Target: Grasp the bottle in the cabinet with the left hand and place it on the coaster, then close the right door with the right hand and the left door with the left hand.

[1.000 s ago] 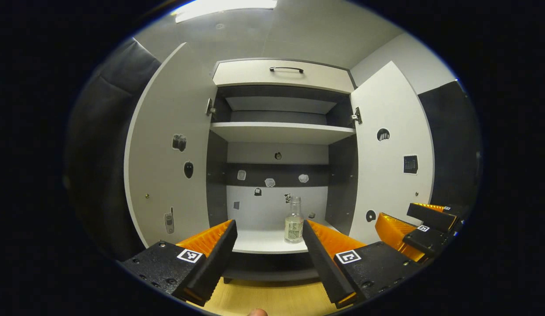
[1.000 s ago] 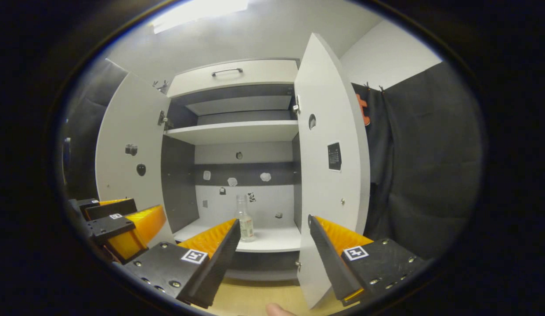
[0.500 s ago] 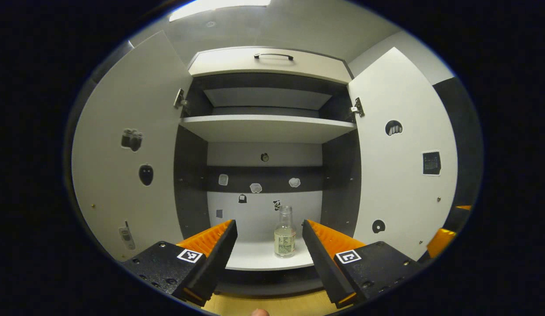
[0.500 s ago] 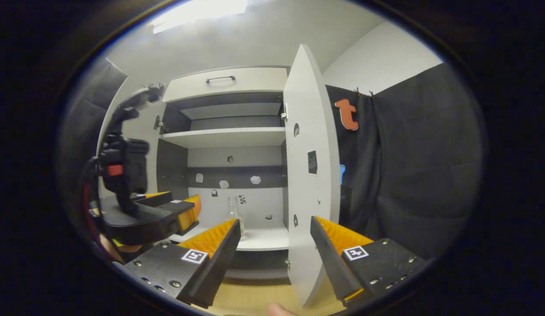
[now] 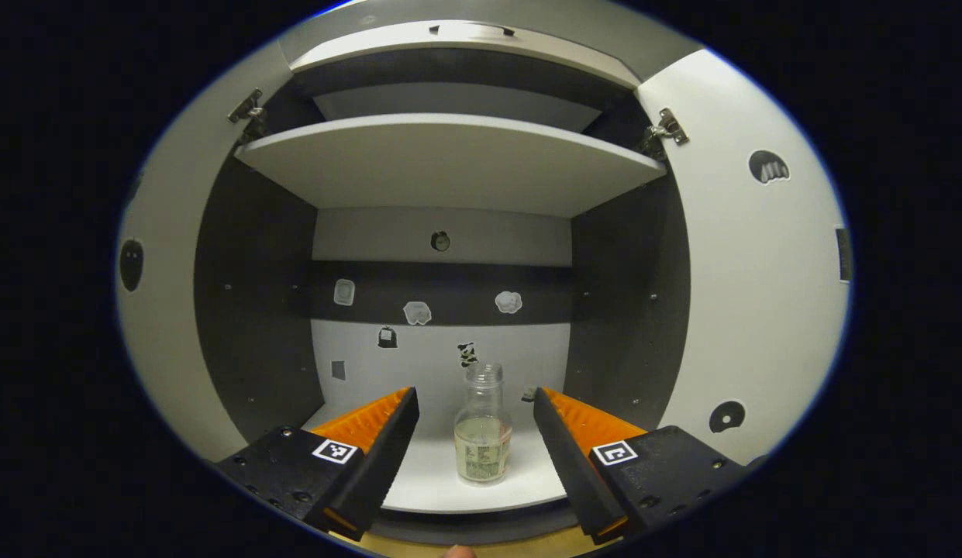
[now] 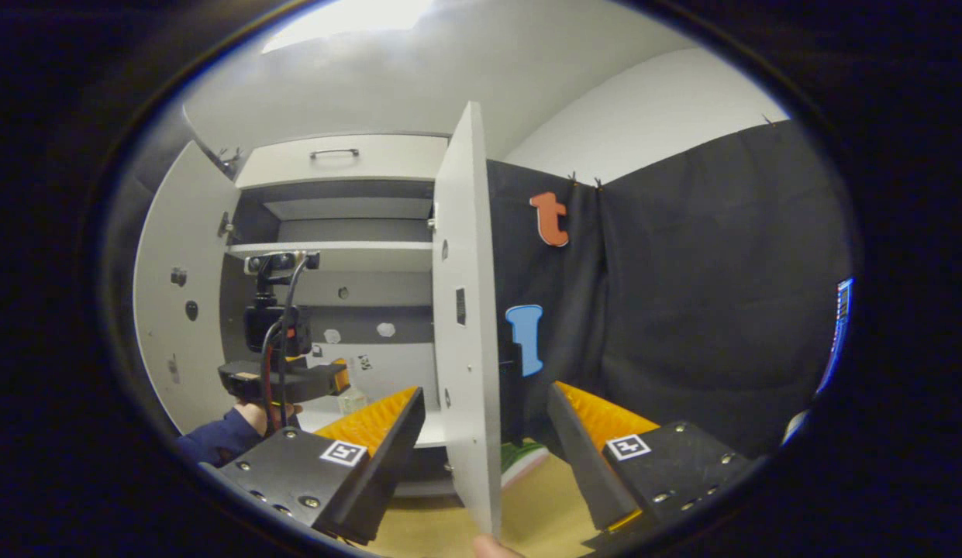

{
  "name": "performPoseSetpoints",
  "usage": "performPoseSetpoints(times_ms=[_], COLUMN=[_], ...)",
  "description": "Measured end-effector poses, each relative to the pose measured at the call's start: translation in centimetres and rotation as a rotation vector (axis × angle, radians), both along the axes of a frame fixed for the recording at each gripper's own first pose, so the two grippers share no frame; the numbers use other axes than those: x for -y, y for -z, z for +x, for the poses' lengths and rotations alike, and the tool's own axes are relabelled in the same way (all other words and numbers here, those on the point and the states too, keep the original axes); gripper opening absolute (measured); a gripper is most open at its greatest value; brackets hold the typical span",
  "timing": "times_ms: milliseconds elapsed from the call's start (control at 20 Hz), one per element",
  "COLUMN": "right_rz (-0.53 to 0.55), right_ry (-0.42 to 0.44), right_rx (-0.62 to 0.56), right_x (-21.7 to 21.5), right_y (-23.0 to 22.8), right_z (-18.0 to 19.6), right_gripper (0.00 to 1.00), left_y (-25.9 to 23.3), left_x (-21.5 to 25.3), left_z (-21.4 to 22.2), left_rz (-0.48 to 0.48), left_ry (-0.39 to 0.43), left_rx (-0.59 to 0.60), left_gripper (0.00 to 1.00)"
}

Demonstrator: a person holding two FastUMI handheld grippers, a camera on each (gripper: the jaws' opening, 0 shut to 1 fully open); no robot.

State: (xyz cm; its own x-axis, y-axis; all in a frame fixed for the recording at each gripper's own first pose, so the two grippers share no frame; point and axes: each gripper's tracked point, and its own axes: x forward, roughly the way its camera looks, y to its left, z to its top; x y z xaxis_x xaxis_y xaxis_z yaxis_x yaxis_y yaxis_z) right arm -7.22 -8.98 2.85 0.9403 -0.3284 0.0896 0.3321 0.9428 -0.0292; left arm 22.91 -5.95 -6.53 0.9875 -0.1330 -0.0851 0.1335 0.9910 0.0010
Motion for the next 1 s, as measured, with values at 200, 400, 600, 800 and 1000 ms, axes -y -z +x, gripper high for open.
performPoseSetpoints(times_ms=[200,400,600,800,1000], right_rz=[-0.015,-0.022,-0.030,-0.024,-0.018], right_ry=[0.101,0.155,0.176,0.170,0.154], right_rx=[-0.013,-0.018,-0.028,-0.038,-0.026], right_x=[2.5,3.9,4.5,4.7,4.9], right_y=[0.4,0.5,0.8,1.1,0.9], right_z=[0.0,0.4,1.0,1.7,2.1], right_gripper=[0.96,0.96,0.96,0.96,0.96], left_y=[1.6,3.5,5.5,5.6,5.3], left_x=[0.8,1.0,1.1,1.1,1.0], left_z=[4.3,7.0,8.2,7.9,7.1], left_rz=[0.001,-0.008,-0.012,-0.010,-0.007], left_ry=[-0.003,-0.020,-0.026,-0.026,-0.002], left_rx=[-0.018,-0.054,-0.101,-0.106,-0.117], left_gripper=[0.93,0.90,0.78,0.53,0.48])
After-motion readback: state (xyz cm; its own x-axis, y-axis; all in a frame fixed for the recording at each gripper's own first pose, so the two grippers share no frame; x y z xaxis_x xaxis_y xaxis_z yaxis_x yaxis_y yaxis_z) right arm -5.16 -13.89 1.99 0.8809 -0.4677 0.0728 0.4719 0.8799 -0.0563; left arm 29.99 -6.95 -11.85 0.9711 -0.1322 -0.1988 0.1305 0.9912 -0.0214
